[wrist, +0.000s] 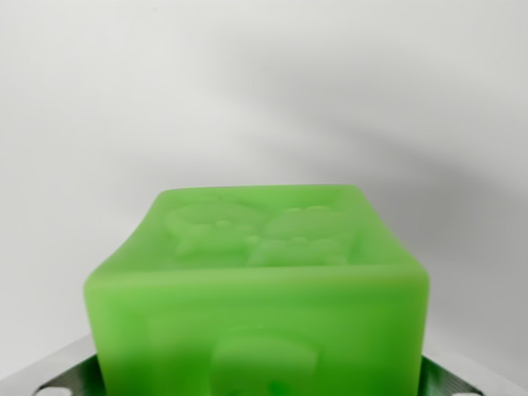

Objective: Stack cube

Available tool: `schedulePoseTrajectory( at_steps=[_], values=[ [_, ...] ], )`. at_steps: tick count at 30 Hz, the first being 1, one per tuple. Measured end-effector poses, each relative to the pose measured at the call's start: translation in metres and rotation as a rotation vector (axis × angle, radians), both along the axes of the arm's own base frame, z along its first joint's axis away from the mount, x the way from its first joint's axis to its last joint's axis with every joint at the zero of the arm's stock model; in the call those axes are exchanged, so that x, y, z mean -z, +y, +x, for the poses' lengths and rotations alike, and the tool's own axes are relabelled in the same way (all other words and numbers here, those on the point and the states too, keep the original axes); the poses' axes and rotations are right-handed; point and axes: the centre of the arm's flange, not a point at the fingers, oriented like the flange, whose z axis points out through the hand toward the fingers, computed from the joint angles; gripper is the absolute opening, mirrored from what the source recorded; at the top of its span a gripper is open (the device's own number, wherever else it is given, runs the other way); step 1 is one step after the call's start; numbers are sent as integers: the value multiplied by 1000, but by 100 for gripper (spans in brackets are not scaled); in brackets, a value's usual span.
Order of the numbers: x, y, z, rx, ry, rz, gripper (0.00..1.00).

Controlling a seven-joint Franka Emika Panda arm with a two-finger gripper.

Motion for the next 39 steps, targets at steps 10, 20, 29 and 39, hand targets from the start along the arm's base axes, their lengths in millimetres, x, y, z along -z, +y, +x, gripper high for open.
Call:
schedulePoseTrajectory(
  at_steps=[10,20,29,39],
  values=[
    [5,6,18,31,6,0,0],
    [8,13,35,64,7,2,0],
    [10,19,51,95,7,3,0],
    [13,27,70,129,6,4,0]
  ],
)
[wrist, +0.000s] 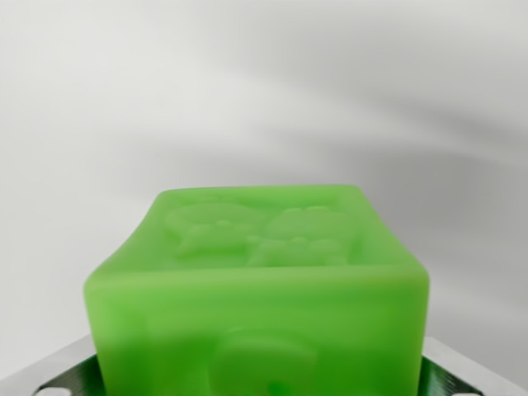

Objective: Stack cube

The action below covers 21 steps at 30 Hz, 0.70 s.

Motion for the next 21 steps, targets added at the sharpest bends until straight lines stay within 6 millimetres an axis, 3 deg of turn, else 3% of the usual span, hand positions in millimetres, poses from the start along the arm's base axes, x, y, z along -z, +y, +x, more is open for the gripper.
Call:
schedulePoseTrajectory(
  at_steps=[21],
  values=[
    [5,15,39,71,1,1,0]
  ],
)
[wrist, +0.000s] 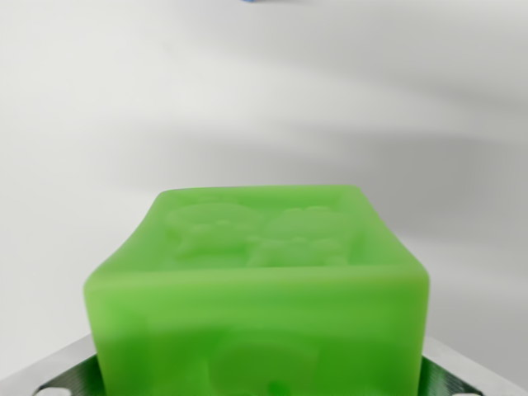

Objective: Stack cube

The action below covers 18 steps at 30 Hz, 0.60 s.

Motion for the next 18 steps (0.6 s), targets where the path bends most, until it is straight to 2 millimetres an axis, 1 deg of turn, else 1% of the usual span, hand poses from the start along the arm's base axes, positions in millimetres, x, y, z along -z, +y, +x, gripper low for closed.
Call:
schedulePoseTrajectory(
  at_steps=[18],
  values=[
    [5,13,34,61,1,1,0]
  ],
)
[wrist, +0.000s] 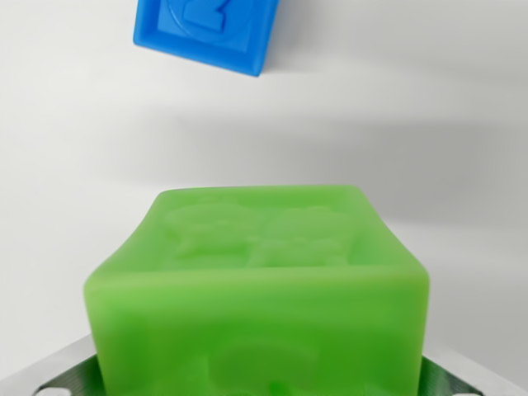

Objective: Stack cube

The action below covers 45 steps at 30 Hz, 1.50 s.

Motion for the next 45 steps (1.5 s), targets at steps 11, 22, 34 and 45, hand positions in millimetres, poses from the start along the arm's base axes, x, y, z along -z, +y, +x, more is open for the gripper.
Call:
schedulePoseTrajectory(
  at_steps=[11,22,34,45],
  values=[
    [3,9,21,38,-1,0,0],
    [5,16,41,73,-1,0,0],
    [8,24,63,112,-1,0,0],
    [10,31,81,146,0,0,0]
  ],
)
